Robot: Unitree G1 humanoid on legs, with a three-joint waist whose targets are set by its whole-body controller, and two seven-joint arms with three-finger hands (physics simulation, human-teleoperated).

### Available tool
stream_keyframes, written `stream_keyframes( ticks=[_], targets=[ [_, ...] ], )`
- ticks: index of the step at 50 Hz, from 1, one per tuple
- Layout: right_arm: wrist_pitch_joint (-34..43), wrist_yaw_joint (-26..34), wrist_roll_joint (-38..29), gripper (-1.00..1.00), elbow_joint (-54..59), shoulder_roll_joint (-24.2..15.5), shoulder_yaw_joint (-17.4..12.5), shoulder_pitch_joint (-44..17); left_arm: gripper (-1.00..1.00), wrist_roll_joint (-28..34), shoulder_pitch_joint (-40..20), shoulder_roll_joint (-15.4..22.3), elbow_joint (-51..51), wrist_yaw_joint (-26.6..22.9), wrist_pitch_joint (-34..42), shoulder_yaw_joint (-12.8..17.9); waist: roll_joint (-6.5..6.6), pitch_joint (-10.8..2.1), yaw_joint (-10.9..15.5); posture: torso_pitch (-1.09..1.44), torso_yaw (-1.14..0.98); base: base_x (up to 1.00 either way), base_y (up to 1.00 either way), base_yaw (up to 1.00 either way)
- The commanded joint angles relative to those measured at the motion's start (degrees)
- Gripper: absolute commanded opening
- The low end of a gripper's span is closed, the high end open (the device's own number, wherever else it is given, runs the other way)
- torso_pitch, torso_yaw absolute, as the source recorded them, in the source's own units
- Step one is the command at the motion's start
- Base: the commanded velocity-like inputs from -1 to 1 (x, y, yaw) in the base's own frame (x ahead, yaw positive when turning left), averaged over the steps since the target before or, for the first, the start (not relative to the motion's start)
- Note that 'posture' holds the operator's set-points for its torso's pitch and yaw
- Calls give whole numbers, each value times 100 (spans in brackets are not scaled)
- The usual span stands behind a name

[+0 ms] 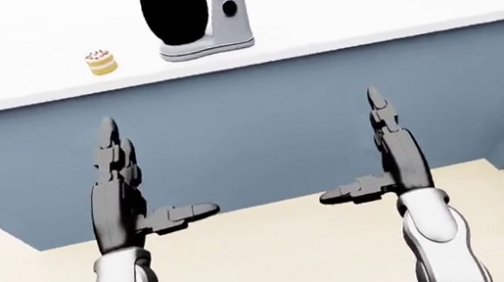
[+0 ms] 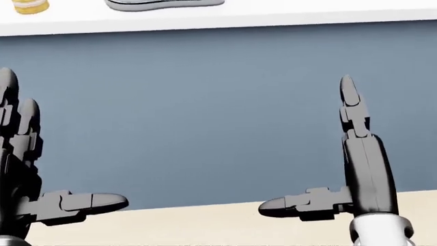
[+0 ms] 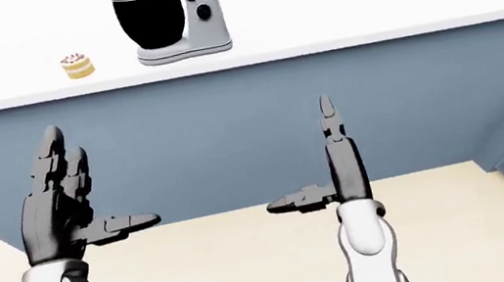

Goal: Place the cake in the stand mixer bowl.

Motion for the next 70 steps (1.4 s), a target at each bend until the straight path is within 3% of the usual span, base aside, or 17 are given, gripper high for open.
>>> stream_keyframes(
  ticks=[1, 4, 5, 9, 14, 16, 17, 27, 29, 38, 40, 42, 43, 45, 52, 56, 70],
  targets=[
    [-158, -49, -30, 100, -168, -25, -23, -93, 100, -13, -108, 16, -178, -12, -162, -12, -8, -61, -15, 0, 0, 0, 27, 0],
    [-159, -52, -41, 100, -165, -25, -17, -89, 100, 0, -99, 14, -163, -12, -184, -24, -334, -115, -43, 0, 0, 0, 27, 0],
    [-156, -53, -45, 100, -165, -24, -16, -88, 100, 2, -102, 15, -159, -12, -187, -22, -118, -84, -100, 0, 0, 0, 27, 0],
    [-154, -62, -58, 100, -157, -18, -11, -77, 100, 6, -96, 13, -135, -19, -215, -26, -158, -177, -35, 0, 0, 0, 27, 0],
    [-154, -63, -79, 100, -163, -20, -6, -73, 100, 18, -89, 15, -88, -14, -274, -19, 262, -73, -56, 0, 0, 0, 26, 0],
    [-150, -57, -84, 100, -158, -21, 0, -78, 100, 17, -80, 14, -117, -18, -266, -18, 697, -195, -49, 0, 0, 0, 27, 0],
    [-149, -54, -84, 100, -162, -19, 1, -77, 100, 12, -80, 12, -119, -17, -267, -13, 533, -189, -23, 0, 0, 0, 25, 0],
    [-142, -68, -97, 100, -179, -5, -2, -69, 100, 2, -86, 16, -125, -3, -272, 11, -32, -66, -15, 0, 0, 0, 26, 0],
    [-139, -72, -101, 100, -180, -5, 2, -66, 100, 5, -85, 16, -94, -2, -301, 10, -306, -132, -26, 0, 0, 0, 27, 0],
    [-158, -113, -67, 100, -186, 0, -2, -45, 100, 0, -113, 27, -90, 26, -299, 37, 76, -65, -42, 0, 0, 0, 26, 0],
    [-142, -108, -73, 100, -206, -1, 2, -45, 100, -11, -118, 28, -97, 29, -283, 44, 311, -71, -63, 0, 0, 0, 27, 0],
    [-171, -113, -56, 100, -189, -1, -10, -29, 100, -10, -111, 29, -87, 33, -294, 45, 796, -211, -33, 0, 0, 0, 27, 0],
    [-165, -114, -60, 100, -197, -1, -9, -27, 100, -13, -116, 32, -87, 34, -290, 49, 475, -101, 8, 0, 0, 0, 27, 0],
    [-182, -118, -52, 100, -190, -2, -18, -12, 100, -10, -111, 34, -86, 34, -296, 46, 480, -97, 13, 0, 0, 0, 27, 0],
    [-263, -114, -45, 100, -169, -12, -9, -3, 100, 6, -100, 31, -55, 32, -336, 35, -9, -15, 24, 0, 0, 0, 23, 0],
    [-319, -120, -40, 100, -173, -14, -27, 32, 100, 12, -111, 34, -37, 31, -345, 33, -168, -114, 114, 0, 0, 0, 0, 0],
    [-329, -124, -91, 100, -244, 1, 2, 91, 100, 30, -81, 29, -24, 23, -413, 28, 95, -245, 54, 0, 0, 0, 0, 0]
  ],
)
